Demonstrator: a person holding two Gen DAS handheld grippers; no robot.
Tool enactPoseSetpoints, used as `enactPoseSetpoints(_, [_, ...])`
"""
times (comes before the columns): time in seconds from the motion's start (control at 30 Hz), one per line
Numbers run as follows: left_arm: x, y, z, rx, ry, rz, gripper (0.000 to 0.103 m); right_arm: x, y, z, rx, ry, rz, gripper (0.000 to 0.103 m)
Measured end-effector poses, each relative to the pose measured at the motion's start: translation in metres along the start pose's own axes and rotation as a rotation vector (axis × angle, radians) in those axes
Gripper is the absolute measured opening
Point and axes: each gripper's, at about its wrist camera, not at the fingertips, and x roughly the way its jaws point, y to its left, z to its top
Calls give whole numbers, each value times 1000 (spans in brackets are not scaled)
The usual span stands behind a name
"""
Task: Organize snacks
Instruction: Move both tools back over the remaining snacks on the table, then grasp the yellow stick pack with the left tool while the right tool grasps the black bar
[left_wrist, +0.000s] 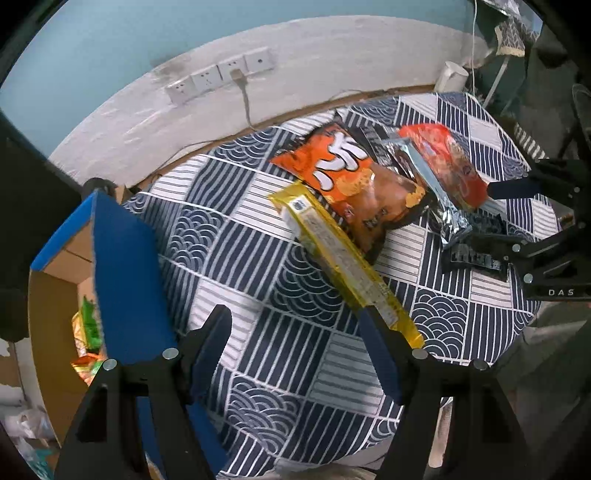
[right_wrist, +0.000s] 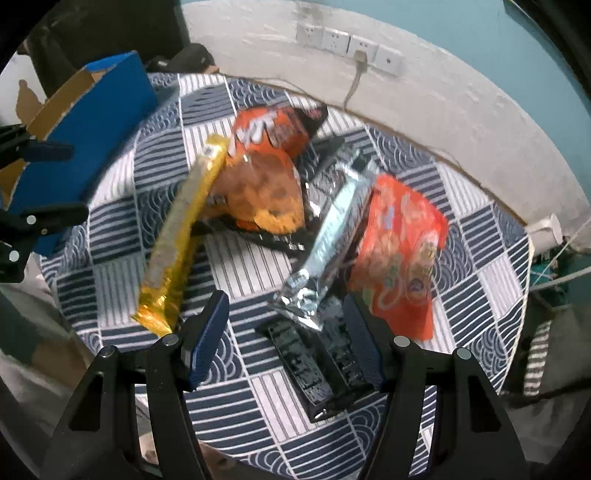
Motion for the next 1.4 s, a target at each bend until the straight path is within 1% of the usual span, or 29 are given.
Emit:
enactPoseSetpoints(0.1, [11, -8, 4, 1, 12, -7, 73, 9, -6, -9, 2, 26, 13, 65])
enactPoseSetpoints(0.27, [31, -17, 10, -28, 53, -16, 73, 24, -15, -22, 6, 54, 18, 65])
enactPoseSetpoints(0.4, [43, -23, 15, -60, 71, -59, 74, 31, -18, -31, -13, 60, 21, 65])
enactPoseSetpoints(0.5, [50, -29, 21, -80, 79, -78, 79, 34, -21, -38, -19, 68, 20, 65])
enactPoseSetpoints(0.6, [58, -36, 25, -68, 85, -70, 79, 42, -23, -44, -29, 77, 7, 65])
enactPoseSetpoints(0.7, [71, -44, 26, -39, 110, -31, 80, 47, -24, -48, -37, 67, -3, 65])
enactPoseSetpoints(0.77, [78, -44, 26, -47, 123, -8, 80, 48, -23, -50, -49, 50, -7, 66])
enactPoseSetpoints(0.93, [94, -42, 23, -81, 163, -21, 80, 46, -17, -58, -71, 40, -25, 66])
enactPoseSetpoints(1.07, [98, -45, 17, -62, 148, -26, 79, 49, -9, -60, -91, 27, -40, 66])
enactPoseSetpoints(1.1, [98, -44, 13, -61, 148, -33, 73, 49, -4, -55, -99, 27, -47, 66])
enactPoseSetpoints(1.13, [96, -44, 11, -64, 149, -47, 61, 49, -1, -55, -108, 26, -52, 66])
enactPoseSetpoints(1.17, [95, -44, 8, -70, 153, -69, 54, 49, 2, -55, -117, 26, -60, 66])
enactPoseSetpoints(1.2, [94, -44, 6, -73, 157, -78, 45, 50, 4, -55, -122, 28, -63, 67])
enactPoseSetpoints(1.23, [92, -44, 3, -69, 160, -73, 43, 50, 6, -55, -121, 30, -61, 68])
enactPoseSetpoints(1.3, [88, -46, -3, -44, 160, -54, 40, 49, 9, -54, -107, 33, -48, 64])
enactPoseSetpoints(1.37, [84, -46, -10, -31, 165, -51, 37, 44, 8, -54, -69, 41, -11, 53])
enactPoseSetpoints(1.4, [82, -45, -14, -32, 170, -53, 36, 42, 8, -54, -50, 48, 6, 50])
